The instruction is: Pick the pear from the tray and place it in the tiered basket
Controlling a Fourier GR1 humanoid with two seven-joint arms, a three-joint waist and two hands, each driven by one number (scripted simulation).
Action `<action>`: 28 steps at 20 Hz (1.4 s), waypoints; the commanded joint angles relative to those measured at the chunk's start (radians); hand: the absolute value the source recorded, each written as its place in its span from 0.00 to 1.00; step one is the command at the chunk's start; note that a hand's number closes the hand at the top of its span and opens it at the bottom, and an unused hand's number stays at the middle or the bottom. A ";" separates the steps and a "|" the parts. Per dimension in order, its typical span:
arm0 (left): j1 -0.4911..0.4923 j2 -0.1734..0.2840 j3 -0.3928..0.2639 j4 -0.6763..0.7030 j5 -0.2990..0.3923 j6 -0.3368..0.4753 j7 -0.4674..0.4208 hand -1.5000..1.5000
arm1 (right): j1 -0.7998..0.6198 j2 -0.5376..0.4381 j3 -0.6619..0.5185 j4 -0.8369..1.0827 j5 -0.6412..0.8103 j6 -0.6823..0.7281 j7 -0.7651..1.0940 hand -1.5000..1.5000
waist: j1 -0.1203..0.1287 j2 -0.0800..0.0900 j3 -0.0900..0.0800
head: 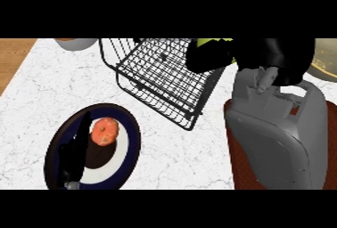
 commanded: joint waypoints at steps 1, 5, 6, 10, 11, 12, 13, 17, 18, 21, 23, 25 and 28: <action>-0.031 -0.015 -0.005 0.051 -0.009 0.000 0.028 0.50 | -0.115 0.010 -0.090 0.209 -0.020 -0.015 0.036 1.00 | 0.006 0.009 -0.005; -0.008 -0.010 0.005 0.054 0.009 -0.028 0.007 0.50 | -0.092 0.011 -0.025 0.347 -0.009 -0.150 0.004 1.00 | 0.015 0.009 -0.006; 0.004 0.012 0.009 0.021 0.019 -0.050 0.038 0.50 | -0.067 0.011 -0.001 0.321 -0.024 -0.134 0.041 1.00 | 0.010 0.006 -0.005; -0.004 -0.033 -0.009 0.036 -0.007 -0.012 0.029 0.50 | -0.106 0.011 -0.026 0.439 0.003 -0.179 0.019 1.00 | 0.008 0.006 -0.005; 0.030 -0.015 -0.007 0.021 0.002 -0.037 0.001 0.50 | -0.083 0.011 -0.037 0.502 0.011 -0.254 -0.014 1.00 | 0.016 0.009 -0.005; -0.016 -0.039 -0.006 0.079 0.000 -0.030 -0.012 0.50 | -0.126 0.011 -0.049 0.572 0.017 -0.283 -0.022 1.00 | 0.018 0.013 -0.006; -0.007 -0.006 0.003 0.017 -0.001 -0.038 0.036 0.50 | -0.071 0.011 -0.045 0.548 0.002 -0.317 -0.035 1.00 | 0.012 0.008 -0.005; -0.042 -0.022 0.000 0.027 -0.011 -0.026 0.060 0.50 | -0.051 0.011 -0.017 0.635 -0.063 -0.488 -0.057 1.00 | 0.019 0.011 -0.004; 0.010 -0.009 0.005 0.028 0.005 -0.055 -0.001 0.50 | -0.068 0.011 -0.050 0.639 -0.119 -0.509 -0.054 1.00 | 0.028 0.012 -0.005; -0.016 0.000 -0.002 0.000 -0.002 -0.058 0.057 0.50 | -0.049 0.011 -0.071 0.629 -0.251 -0.612 -0.059 0.00 | 0.038 0.013 -0.004; 0.004 -0.002 0.006 0.030 -0.003 -0.060 0.013 0.50 | -0.019 0.011 -0.055 0.625 -0.287 -0.691 -0.110 0.00 | 0.026 0.010 -0.004; -0.023 -0.013 -0.001 0.033 -0.003 -0.060 0.042 0.50 | -0.032 0.011 -0.056 0.651 -0.349 -0.777 -0.150 0.00 | 0.033 0.013 -0.004; 0.053 -0.045 -0.033 0.000 -0.038 -0.018 0.007 0.50 | -0.020 0.010 -0.076 0.639 -0.383 -0.869 -0.212 0.00 | 0.026 0.009 -0.004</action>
